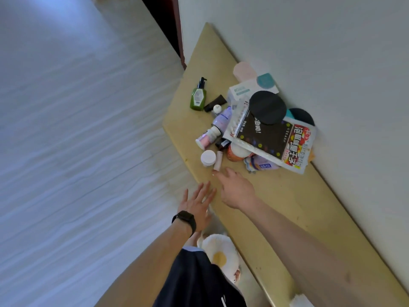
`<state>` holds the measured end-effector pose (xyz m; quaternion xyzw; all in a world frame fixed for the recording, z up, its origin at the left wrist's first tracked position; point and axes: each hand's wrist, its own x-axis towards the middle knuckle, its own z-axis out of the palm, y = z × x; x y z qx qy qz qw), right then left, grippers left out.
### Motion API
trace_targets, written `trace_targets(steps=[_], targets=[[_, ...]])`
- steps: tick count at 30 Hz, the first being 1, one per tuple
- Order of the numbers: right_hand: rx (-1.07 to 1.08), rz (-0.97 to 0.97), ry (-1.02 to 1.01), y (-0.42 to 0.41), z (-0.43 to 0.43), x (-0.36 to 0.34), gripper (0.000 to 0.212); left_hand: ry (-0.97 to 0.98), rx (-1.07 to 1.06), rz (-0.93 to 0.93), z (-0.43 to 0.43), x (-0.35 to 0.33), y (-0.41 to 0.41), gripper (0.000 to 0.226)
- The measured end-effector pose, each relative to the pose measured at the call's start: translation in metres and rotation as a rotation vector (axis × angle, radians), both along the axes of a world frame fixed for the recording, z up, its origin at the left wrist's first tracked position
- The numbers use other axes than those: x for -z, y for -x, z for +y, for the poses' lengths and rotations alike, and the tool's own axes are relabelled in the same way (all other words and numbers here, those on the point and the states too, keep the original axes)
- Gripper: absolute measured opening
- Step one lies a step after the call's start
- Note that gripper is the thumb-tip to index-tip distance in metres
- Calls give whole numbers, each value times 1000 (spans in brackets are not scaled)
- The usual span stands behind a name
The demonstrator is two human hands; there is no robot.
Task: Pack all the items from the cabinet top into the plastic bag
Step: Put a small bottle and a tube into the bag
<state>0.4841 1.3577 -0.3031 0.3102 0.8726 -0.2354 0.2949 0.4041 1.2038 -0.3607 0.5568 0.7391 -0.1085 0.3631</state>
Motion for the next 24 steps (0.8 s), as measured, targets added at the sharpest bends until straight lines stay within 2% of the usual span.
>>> trace_targets(steps=[2,5,7,8,10,12,18,21,22,24], targets=[[-44,-70,-11,9,2,8,60,-31,-41,-38,2,-4,7,71],[-48,-104,-40,5,-1,16,48,-160,-372,-88,10,-15,20,57],[15,-86,-60,-10,-8,19,40,-244,-605,-88,18,-21,32,64],[52,-80,-74,-21,-12,20,38,-274,-653,-89,24,-22,38,71],[138,-92,-101,-49,-24,23,37,-319,-619,-85,39,-25,51,83],[247,-131,-104,-80,-37,26,36,-323,-533,-66,59,-29,59,83],[526,-245,-111,-148,-64,36,31,-261,-411,-78,88,-43,53,37],[739,-161,48,-165,-68,33,23,-204,-374,-114,75,-50,33,33],[871,-93,144,-169,-69,29,19,-196,-373,-140,69,-52,24,33],[1170,66,315,-178,-74,15,27,-182,-403,-215,58,-54,5,34]])
